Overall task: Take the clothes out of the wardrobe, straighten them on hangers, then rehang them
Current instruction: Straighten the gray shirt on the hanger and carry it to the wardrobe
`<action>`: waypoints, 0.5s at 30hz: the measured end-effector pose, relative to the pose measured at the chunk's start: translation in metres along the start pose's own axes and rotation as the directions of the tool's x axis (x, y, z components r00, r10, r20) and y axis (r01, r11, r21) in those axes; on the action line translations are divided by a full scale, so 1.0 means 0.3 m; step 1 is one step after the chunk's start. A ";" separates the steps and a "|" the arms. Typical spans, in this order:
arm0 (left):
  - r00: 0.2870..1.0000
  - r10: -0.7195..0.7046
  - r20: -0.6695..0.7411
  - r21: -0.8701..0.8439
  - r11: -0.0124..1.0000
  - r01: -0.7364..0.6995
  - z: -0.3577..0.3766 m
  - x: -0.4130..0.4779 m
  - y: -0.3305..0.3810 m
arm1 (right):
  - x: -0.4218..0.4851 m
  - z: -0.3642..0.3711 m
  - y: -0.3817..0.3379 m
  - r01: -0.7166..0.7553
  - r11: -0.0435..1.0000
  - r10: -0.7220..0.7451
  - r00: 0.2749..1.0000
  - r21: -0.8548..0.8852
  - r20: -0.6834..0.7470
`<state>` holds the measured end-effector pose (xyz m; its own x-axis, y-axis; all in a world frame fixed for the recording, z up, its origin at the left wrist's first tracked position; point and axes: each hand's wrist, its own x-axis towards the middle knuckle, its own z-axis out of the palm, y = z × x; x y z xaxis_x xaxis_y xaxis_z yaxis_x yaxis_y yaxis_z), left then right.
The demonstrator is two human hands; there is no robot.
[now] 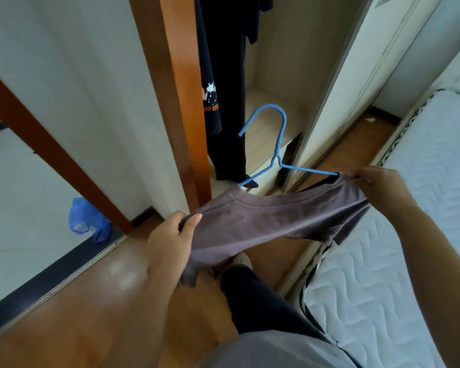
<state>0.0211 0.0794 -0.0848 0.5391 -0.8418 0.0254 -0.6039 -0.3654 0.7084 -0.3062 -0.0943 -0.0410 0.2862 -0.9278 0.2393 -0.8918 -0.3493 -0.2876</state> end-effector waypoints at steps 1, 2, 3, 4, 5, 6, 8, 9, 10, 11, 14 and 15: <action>1.000 0.025 0.013 -0.009 1.000 -0.025 0.021 0.028 0.035 | 0.022 -0.019 0.018 0.004 1.000 -0.005 0.999 -0.013 -0.034; 0.999 0.047 0.015 -0.017 0.999 -0.047 0.042 0.058 0.066 | 0.044 -0.032 0.041 -0.003 1.000 0.002 0.998 -0.023 -0.059; 0.998 0.066 0.014 -0.025 0.998 -0.065 0.063 0.090 0.094 | 0.066 -0.040 0.066 -0.002 0.999 -0.001 0.997 -0.035 -0.080; 0.996 0.089 0.014 -0.035 0.995 -0.088 0.086 0.125 0.122 | 0.089 -0.049 0.094 0.000 0.998 -0.006 0.995 -0.058 -0.101; 0.993 0.117 0.016 -0.041 0.992 -0.116 0.110 0.160 0.151 | 0.116 -0.056 0.127 -0.003 0.997 -0.006 0.993 -0.074 -0.118; 0.989 0.148 0.016 -0.039 0.988 -0.147 0.137 0.196 0.184 | 0.144 -0.067 0.159 -0.018 0.996 0.006 0.991 -0.087 -0.137; 0.981 0.196 0.008 -0.015 0.981 -0.196 0.201 0.271 0.257 | 0.201 -0.089 0.233 -0.065 0.992 0.047 0.987 -0.111 -0.154; 0.977 0.211 0.008 -0.020 0.977 -0.211 0.237 0.308 0.300 | 0.228 -0.102 0.272 -0.087 0.988 0.066 0.985 -0.124 -0.161; 0.974 0.226 0.015 -0.045 0.973 -0.225 0.274 0.345 0.347 | 0.253 -0.118 0.314 -0.107 0.985 0.084 0.983 -0.137 -0.164; 0.970 0.243 0.024 -0.080 0.967 -0.240 0.314 0.384 0.395 | 0.275 -0.137 0.353 -0.119 0.981 0.093 0.981 -0.154 -0.170; 0.947 0.318 0.050 -0.122 0.943 -0.310 0.431 0.499 0.538 | 0.327 -0.202 0.473 -0.161 0.970 0.124 0.972 -0.183 -0.199; 0.940 0.336 0.061 -0.128 0.937 -0.326 0.472 0.539 0.588 | 0.342 -0.225 0.512 -0.180 0.965 0.138 0.966 -0.189 -0.217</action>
<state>-0.0812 -0.1774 -0.0556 0.2682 -0.9382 0.2187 -0.6665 -0.0168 0.7453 -0.4374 -0.2343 0.0019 0.0776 -0.9165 0.3924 -0.9786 -0.1454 -0.1460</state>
